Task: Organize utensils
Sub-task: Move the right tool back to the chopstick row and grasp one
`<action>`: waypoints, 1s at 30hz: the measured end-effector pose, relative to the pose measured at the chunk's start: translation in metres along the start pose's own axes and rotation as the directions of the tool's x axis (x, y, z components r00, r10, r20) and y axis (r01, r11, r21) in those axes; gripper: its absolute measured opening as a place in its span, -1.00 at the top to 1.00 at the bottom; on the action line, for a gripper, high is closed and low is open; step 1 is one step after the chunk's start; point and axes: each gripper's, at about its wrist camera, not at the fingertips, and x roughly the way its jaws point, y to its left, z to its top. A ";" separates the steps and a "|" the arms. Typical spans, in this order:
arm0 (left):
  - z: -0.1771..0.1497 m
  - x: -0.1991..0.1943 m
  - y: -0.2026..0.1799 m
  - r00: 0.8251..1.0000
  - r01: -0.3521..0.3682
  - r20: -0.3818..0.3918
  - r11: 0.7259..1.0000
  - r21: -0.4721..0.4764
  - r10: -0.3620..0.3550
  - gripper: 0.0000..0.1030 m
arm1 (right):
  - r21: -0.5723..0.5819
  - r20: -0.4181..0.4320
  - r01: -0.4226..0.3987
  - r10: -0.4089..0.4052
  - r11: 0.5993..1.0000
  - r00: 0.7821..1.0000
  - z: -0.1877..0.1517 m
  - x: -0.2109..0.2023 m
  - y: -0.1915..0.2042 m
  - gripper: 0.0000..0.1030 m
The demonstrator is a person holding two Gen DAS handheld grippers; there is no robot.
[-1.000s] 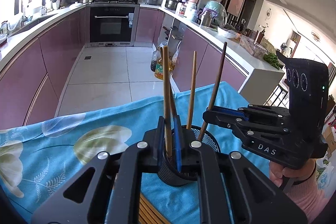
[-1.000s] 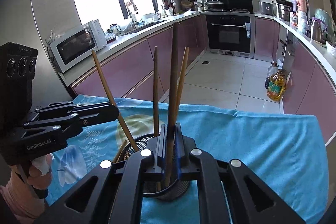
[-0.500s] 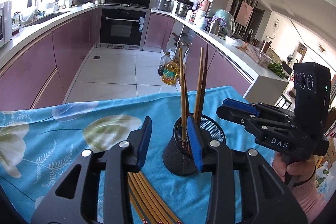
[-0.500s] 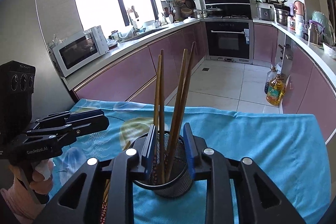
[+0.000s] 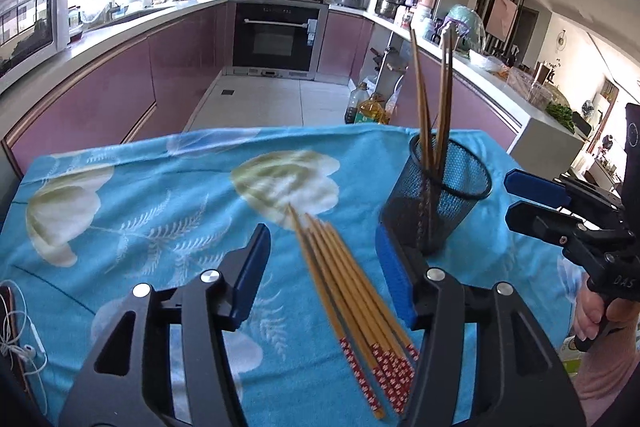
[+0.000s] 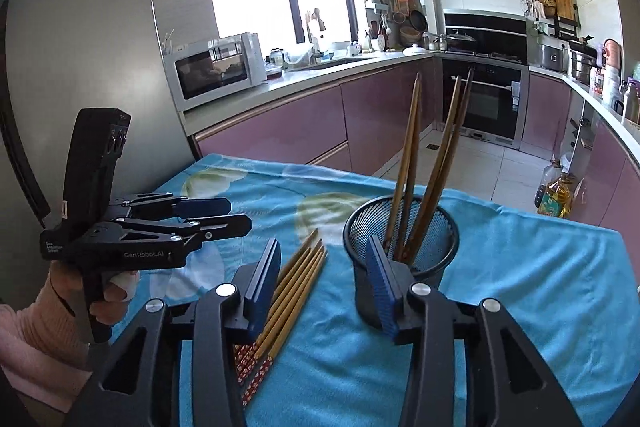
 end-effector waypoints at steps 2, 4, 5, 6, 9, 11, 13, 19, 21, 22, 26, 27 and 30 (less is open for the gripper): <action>-0.013 0.005 0.008 0.999 -0.009 -0.031 1.000 -0.015 0.009 -0.06 | 0.010 -0.044 -0.006 0.006 1.000 0.999 -0.010 0.012 0.002 0.17; -0.026 0.010 0.015 0.998 -0.022 -0.063 0.999 -0.028 0.020 -0.06 | 0.035 -0.090 -0.010 0.013 0.999 0.996 -0.021 0.025 0.002 0.17; -0.031 0.013 0.018 0.997 -0.026 -0.079 0.999 -0.032 0.023 -0.06 | 0.046 -0.112 -0.010 0.015 0.999 0.994 -0.025 0.032 0.003 0.17; -0.036 0.016 0.019 0.995 -0.032 -0.094 0.999 -0.032 0.029 -0.06 | 0.054 -0.130 -0.011 0.018 0.998 0.991 -0.029 0.037 0.003 0.17; -0.045 0.024 0.015 0.992 -0.045 -0.119 0.999 -0.027 0.042 -0.06 | 0.064 -0.172 -0.003 0.014 0.998 0.985 -0.041 0.049 0.008 0.17; -0.049 0.027 0.012 0.991 -0.040 -0.129 0.999 -0.022 0.037 -0.06 | 0.070 -0.189 0.002 0.012 0.998 0.982 -0.045 0.054 0.011 0.17; -0.053 0.030 0.008 0.989 -0.050 -0.137 0.999 -0.004 0.049 -0.06 | 0.066 -0.202 0.010 0.004 0.998 0.979 -0.049 0.059 0.014 0.17; -0.055 0.037 0.000 0.987 -0.047 -0.156 0.999 0.013 0.048 -0.06 | 0.052 -0.217 0.027 -0.015 0.998 0.976 -0.057 0.065 0.021 0.17; -0.055 0.039 -0.002 0.986 -0.050 -0.161 0.999 0.019 0.052 -0.06 | 0.047 -0.221 0.031 -0.020 0.998 0.975 -0.058 0.066 0.022 0.17; -0.055 0.041 -0.003 0.985 -0.053 -0.164 0.998 0.022 0.056 -0.06 | 0.045 -0.223 0.035 -0.024 0.998 0.975 -0.058 0.067 0.022 0.17; -0.056 0.045 -0.005 0.983 -0.055 -0.174 0.998 0.030 0.060 -0.06 | 0.028 -0.227 0.049 -0.042 0.998 0.973 -0.060 0.069 0.024 0.17; -0.056 0.046 -0.006 0.983 -0.055 -0.176 0.998 0.032 0.060 -0.06 | 0.026 -0.227 0.049 -0.042 0.998 0.973 -0.060 0.069 0.025 0.17; -0.056 0.049 -0.006 0.981 -0.062 -0.180 0.997 0.037 0.068 -0.06 | 0.027 -0.229 0.047 -0.040 0.999 0.973 -0.060 0.070 0.025 0.17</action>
